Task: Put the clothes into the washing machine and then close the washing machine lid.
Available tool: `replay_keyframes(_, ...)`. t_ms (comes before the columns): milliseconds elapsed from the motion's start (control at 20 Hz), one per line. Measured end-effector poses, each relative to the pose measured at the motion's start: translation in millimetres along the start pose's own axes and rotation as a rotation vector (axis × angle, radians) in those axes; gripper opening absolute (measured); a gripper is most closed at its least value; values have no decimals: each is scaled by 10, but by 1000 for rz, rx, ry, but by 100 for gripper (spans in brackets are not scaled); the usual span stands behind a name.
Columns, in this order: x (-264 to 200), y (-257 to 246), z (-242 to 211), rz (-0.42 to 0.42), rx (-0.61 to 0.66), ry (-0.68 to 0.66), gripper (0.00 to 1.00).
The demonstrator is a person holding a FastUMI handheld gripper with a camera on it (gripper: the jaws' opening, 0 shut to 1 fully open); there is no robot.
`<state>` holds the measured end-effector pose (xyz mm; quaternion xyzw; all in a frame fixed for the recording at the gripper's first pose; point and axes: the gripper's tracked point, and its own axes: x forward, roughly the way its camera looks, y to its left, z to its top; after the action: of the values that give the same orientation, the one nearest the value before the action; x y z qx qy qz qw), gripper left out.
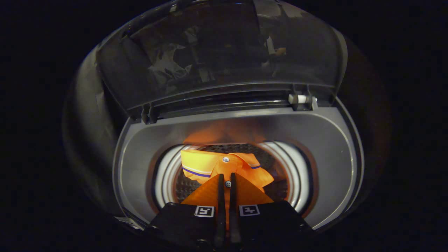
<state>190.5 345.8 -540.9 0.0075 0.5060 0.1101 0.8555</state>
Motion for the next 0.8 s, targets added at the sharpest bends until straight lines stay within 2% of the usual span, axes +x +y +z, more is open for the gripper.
replay_keyframes(50,-29,19,12,2,-18,-15,17)
replay_keyframes(100,-51,30,46,1,-27,-28,29)
replay_keyframes(200,-121,40,109,-4,-42,-46,40)
replay_keyframes(400,-239,100,250,-5,-59,-109,73)
replay_keyframes(650,-550,94,356,-10,-38,-173,100)
replay_keyframes(800,-820,95,476,-11,-47,-218,99)
